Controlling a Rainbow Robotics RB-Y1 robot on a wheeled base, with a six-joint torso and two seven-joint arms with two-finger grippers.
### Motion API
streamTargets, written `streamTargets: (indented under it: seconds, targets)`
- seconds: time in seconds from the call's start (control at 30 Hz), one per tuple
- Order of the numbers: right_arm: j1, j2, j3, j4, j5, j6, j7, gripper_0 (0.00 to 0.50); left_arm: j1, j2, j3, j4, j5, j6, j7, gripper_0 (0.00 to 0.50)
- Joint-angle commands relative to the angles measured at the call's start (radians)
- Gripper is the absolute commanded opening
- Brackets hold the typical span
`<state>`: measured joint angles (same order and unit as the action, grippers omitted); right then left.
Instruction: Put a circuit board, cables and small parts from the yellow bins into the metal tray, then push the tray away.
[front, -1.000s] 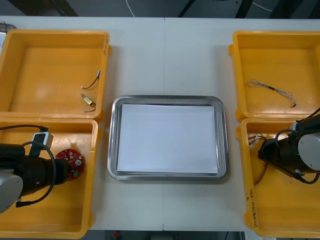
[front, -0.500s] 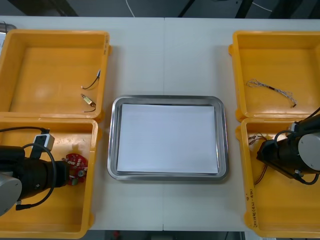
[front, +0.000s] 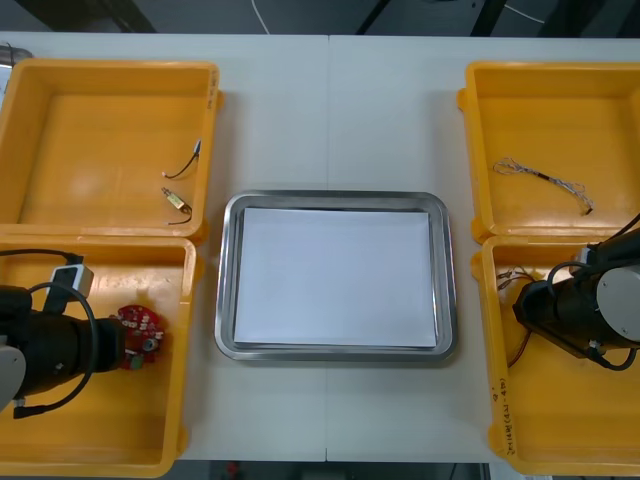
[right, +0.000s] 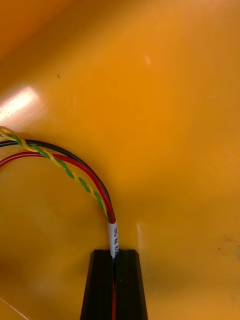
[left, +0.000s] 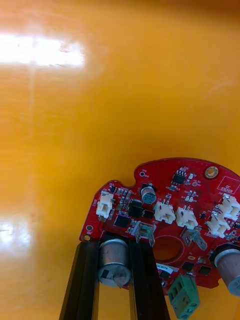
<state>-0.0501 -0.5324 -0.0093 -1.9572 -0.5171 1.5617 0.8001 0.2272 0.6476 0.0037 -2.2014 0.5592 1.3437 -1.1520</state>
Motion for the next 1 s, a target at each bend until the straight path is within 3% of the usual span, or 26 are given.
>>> streamTargets:
  seconds: [0.03, 0.3, 0.47, 0.67, 0.83, 1.0]
  targets:
    - [0.022, 0.002, -0.008, -0.008, -0.011, 0.011, -0.032, 0.0, 0.014, 0.017, 0.095, -0.07, 0.033, 0.088, -0.078, 0.002]
    - [0.022, -0.04, -0.106, -0.15, -0.018, 0.132, -0.018, 0.0, -0.065, 0.03, 0.208, -0.093, 0.163, 0.223, -0.084, 0.001]
    - [0.021, -0.066, -0.173, -0.253, -0.049, 0.236, -0.009, 0.0, -0.141, 0.049, 0.229, -0.112, 0.179, 0.324, -0.075, 0.003]
    - [0.019, -0.098, -0.25, -0.327, -0.153, 0.325, 0.019, 0.0, -0.266, 0.081, 0.229, -0.121, 0.205, 0.471, -0.058, 0.003]
    - [0.019, -0.135, -0.345, -0.374, -0.256, 0.358, 0.051, 0.0, -0.367, 0.104, 0.226, -0.121, 0.269, 0.571, -0.037, 0.002]
    - [0.019, -0.176, -0.429, -0.391, -0.348, 0.358, 0.085, 0.0, -0.45, 0.113, 0.174, -0.123, 0.286, 0.576, -0.003, 0.003]
